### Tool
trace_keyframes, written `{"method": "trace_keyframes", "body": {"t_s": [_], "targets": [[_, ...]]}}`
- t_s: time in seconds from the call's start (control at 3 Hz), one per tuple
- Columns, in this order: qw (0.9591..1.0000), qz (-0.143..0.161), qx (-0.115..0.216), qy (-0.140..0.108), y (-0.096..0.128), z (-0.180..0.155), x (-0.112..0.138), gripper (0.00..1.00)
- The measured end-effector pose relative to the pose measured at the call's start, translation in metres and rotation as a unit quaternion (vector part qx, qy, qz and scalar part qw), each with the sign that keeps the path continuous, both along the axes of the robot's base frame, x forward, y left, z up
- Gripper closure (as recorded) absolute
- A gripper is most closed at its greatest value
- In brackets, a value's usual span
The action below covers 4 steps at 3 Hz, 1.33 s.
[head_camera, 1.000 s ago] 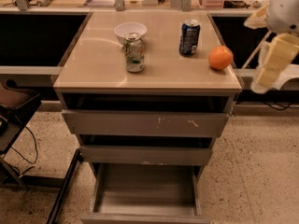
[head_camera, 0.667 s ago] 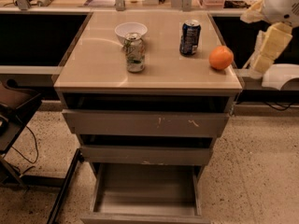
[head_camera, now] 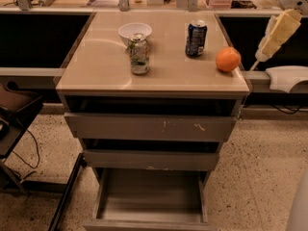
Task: Place orange into bottom drawer
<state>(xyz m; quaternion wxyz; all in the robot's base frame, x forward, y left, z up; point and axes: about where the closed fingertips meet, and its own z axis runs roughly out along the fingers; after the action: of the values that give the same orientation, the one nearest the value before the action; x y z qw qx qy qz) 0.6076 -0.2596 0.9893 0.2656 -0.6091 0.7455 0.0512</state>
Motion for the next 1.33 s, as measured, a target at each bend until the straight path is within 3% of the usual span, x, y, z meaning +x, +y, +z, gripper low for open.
{"method": "trace_keyframes", "body": {"t_s": [0.33,0.67,1.0,1.33], "targets": [[0.9998,-0.004,0.005,-0.017,0.002,0.004,0.012,0.00],[0.9998,-0.004,0.005,-0.017,0.002,0.004,0.012,0.00],[0.9989,-0.011,0.045,-0.007,-0.002,-0.015,0.022,0.00],[0.9929,-0.001,0.119,0.000,0.005,-0.047,0.051,0.00]]}}
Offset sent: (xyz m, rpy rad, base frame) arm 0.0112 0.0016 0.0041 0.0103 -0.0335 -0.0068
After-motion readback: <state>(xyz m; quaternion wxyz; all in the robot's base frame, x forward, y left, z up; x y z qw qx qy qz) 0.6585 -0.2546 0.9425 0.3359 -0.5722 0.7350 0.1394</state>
